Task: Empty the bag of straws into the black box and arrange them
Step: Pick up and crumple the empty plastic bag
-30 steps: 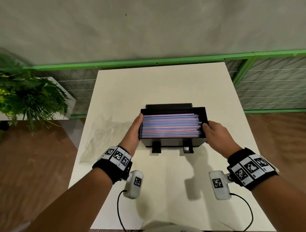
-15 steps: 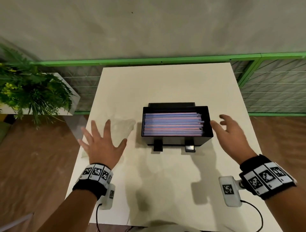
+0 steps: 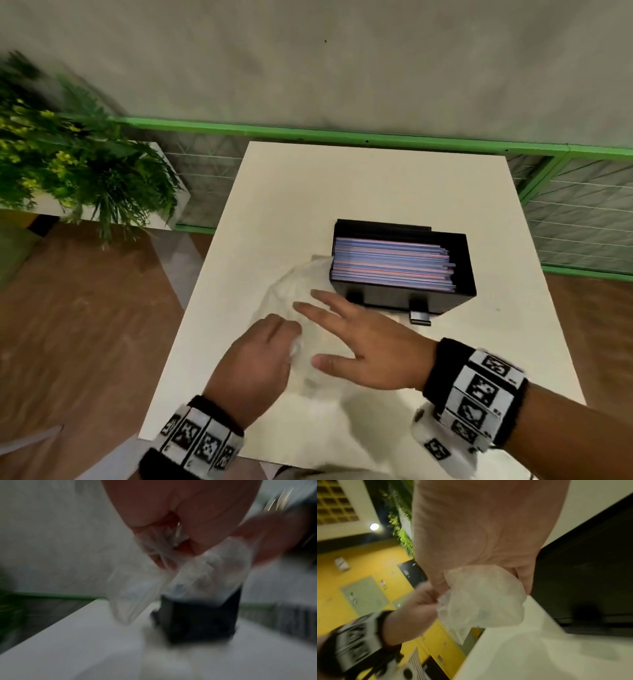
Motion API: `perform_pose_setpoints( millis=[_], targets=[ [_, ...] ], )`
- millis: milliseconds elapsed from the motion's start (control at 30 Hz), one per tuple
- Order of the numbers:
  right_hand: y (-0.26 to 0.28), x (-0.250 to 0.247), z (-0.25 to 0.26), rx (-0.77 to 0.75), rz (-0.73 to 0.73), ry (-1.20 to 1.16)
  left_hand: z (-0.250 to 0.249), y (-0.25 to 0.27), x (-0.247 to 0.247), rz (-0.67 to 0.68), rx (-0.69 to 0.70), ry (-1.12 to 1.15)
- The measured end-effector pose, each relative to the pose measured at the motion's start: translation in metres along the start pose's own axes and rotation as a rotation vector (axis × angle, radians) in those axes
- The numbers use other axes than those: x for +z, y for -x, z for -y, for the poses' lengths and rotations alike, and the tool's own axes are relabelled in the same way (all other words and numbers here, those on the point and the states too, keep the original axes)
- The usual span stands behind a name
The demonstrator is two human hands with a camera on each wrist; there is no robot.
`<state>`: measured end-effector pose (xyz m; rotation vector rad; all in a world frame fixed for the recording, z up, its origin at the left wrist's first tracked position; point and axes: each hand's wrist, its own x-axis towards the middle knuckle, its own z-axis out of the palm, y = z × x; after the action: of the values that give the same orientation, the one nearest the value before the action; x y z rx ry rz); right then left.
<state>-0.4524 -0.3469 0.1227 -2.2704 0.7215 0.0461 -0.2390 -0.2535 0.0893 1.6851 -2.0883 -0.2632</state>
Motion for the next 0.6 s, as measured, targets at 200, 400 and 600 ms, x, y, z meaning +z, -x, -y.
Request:
perform_pose_setpoints(
  millis=[200, 400, 600],
  targets=[
    [-0.064, -0.029, 0.069, 0.162, -0.059, -1.211, -0.019, -0.016, -0.069, -0.268, 0.219, -0.047],
    [-0.084, -0.050, 0.114, 0.108, 0.175, -1.500, 0.019, -0.019, -0.104, -0.411, 0.416, 0.050],
    [-0.091, -0.051, 0.127, 0.133, 0.126, -1.554, 0.015, -0.028, -0.121, -0.529, 0.454, 0.102]
  ],
)
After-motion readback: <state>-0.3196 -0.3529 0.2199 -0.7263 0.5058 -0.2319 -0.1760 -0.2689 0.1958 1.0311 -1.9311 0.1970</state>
